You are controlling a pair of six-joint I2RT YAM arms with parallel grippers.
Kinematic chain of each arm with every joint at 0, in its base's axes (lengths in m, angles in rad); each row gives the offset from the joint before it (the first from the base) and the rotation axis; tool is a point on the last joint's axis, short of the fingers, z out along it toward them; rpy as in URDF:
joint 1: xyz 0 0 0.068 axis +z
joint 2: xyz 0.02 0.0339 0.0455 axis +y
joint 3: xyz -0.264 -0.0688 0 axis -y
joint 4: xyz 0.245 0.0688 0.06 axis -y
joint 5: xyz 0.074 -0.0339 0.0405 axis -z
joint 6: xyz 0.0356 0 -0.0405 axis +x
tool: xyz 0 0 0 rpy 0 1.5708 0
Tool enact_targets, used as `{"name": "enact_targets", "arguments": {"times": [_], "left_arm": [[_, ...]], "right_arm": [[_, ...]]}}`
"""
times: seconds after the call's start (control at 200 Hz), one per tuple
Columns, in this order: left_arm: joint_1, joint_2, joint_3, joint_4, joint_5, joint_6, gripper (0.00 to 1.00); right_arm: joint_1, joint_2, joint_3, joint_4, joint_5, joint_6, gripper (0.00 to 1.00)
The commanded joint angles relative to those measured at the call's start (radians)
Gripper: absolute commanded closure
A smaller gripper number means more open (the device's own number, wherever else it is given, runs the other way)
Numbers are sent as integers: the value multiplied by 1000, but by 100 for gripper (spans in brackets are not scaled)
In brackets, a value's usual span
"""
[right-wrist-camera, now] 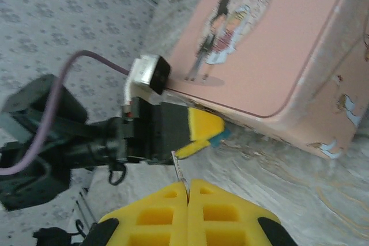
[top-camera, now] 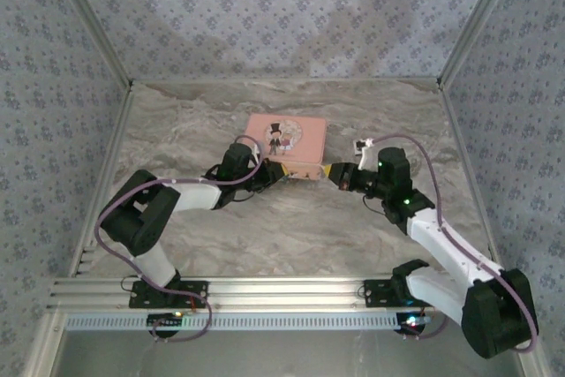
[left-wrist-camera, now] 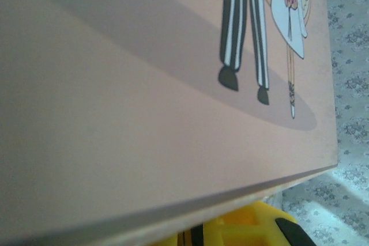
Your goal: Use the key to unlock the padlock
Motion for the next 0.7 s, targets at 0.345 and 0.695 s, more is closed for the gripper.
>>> {"name": "enact_targets", "arguments": {"times": [0.345,0.695], "left_arm": [[-3,-22,-4,128,-18,-95,93],[-2,-34,2,118,0,-93,93]], "right_arm": [[-36,-89,-34,269,-65,301,100],[-37,-83,-158,350,2,507,100]]}}
